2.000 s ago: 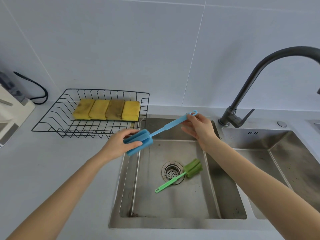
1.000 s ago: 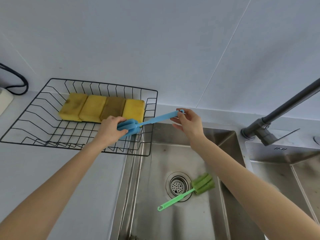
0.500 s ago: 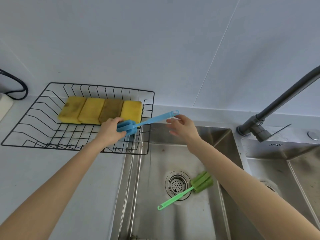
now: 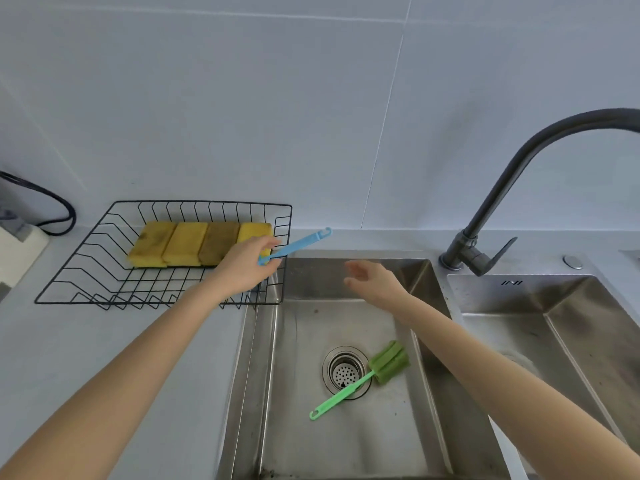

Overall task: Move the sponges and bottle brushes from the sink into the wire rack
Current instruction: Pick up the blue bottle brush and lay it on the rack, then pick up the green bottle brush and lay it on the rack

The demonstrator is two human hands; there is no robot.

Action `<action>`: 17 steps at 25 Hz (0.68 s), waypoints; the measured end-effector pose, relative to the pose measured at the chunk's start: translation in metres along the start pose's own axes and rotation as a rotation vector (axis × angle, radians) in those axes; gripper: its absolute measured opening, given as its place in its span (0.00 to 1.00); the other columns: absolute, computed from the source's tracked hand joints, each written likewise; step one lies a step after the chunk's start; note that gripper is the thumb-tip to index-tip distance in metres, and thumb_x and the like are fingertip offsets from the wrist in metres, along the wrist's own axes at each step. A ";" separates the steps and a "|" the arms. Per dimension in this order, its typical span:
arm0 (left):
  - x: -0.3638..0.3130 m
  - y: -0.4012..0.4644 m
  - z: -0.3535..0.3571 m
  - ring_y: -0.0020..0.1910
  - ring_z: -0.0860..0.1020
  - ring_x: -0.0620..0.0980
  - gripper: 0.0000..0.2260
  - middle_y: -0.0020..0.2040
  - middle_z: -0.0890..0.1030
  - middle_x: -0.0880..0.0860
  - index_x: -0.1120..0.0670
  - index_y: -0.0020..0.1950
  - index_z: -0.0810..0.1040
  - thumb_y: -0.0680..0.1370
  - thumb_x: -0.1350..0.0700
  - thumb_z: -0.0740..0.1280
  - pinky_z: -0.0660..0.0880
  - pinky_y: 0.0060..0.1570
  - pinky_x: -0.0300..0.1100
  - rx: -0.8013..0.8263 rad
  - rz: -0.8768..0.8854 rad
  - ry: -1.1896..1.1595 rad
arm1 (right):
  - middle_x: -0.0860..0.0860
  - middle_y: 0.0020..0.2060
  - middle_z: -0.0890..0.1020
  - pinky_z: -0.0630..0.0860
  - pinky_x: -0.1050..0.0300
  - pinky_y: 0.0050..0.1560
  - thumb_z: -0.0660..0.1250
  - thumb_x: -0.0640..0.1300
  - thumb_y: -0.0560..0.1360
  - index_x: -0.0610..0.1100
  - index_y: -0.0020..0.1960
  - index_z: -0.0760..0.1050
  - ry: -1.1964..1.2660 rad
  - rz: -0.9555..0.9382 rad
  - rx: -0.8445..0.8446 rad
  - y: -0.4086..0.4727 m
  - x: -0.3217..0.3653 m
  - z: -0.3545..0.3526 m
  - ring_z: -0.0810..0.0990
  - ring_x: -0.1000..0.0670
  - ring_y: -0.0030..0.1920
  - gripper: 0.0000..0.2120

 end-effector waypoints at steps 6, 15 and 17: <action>-0.024 -0.009 0.050 0.67 0.70 0.50 0.19 0.68 0.72 0.54 0.54 0.68 0.67 0.77 0.56 0.61 0.67 0.66 0.45 0.141 0.075 0.030 | 0.46 0.69 0.72 0.64 0.56 0.69 0.61 0.41 0.77 0.42 0.71 0.66 -0.157 0.020 0.045 -0.020 -0.039 -0.002 0.70 0.47 0.70 0.22; -0.012 -0.002 0.141 0.68 0.70 0.50 0.20 0.69 0.71 0.54 0.55 0.69 0.66 0.77 0.54 0.60 0.67 0.68 0.48 0.380 0.051 0.099 | 0.46 0.71 0.68 0.67 0.47 0.69 0.60 0.40 0.76 0.46 0.72 0.62 -0.426 0.102 0.159 -0.010 -0.111 0.024 0.70 0.43 0.68 0.25; -0.004 -0.003 0.165 0.68 0.70 0.52 0.21 0.69 0.70 0.54 0.56 0.70 0.65 0.77 0.54 0.60 0.67 0.68 0.49 0.444 0.016 0.124 | 0.46 0.72 0.66 0.62 0.47 0.71 0.60 0.39 0.76 0.46 0.73 0.62 -0.484 0.109 0.176 -0.007 -0.123 0.033 0.67 0.43 0.70 0.26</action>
Point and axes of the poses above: each hand's wrist, its own y-axis towards the middle knuckle, its own z-axis out of the palm, x = y × z, the point moved 3 cm from there along y, towards the middle knuckle
